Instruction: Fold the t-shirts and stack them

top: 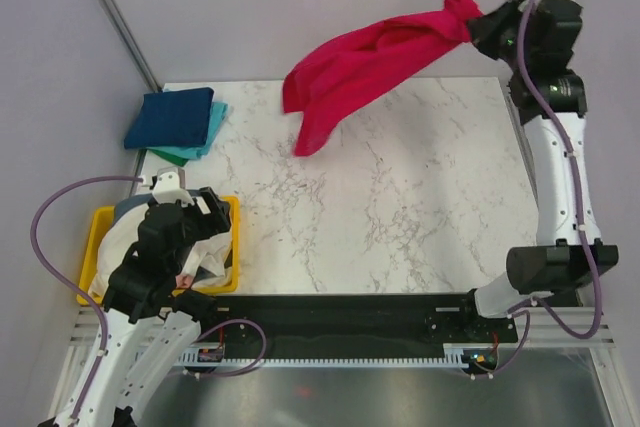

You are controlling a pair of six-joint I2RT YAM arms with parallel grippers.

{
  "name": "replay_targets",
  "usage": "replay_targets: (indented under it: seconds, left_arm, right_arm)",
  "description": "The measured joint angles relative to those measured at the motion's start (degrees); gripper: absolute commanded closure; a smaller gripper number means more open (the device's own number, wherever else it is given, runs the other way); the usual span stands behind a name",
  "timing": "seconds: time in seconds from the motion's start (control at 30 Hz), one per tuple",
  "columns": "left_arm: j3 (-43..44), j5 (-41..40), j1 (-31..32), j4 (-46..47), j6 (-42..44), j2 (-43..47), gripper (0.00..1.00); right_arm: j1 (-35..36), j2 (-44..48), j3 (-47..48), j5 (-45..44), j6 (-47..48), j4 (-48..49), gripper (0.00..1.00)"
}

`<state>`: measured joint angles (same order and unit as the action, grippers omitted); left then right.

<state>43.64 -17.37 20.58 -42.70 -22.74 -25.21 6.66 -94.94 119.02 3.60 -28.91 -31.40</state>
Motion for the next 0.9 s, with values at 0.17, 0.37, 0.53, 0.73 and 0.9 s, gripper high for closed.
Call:
replay_targets:
  seconds: [0.17,0.37,0.53,0.73,0.9]
  left_arm:
    - [0.00,0.11,0.00,0.02,0.11,0.61,0.14]
    - [-0.33,1.22,0.00,0.48,0.24,0.57,0.14]
    - [-0.33,1.51,-0.02,0.92,0.33,-0.20,0.14]
    - [-0.42,1.66,-0.72,1.09,0.35,-0.42,0.14]
    - [-0.44,2.99,-2.75,1.20,0.37,-1.81,0.14]
  right_arm:
    - [-17.18,6.12,-29.27,4.81,-3.96,10.64,0.02]
    - [-19.34,-2.51,-53.66,4.24,-3.26,3.50,0.02]
    - [-18.86,5.62,-53.96,2.14,-1.33,1.53,0.02]
    - [-16.76,11.47,-51.23,3.76,-0.42,7.63,0.10]
    - [-9.18,1.29,-47.08,4.68,-0.85,10.49,0.20]
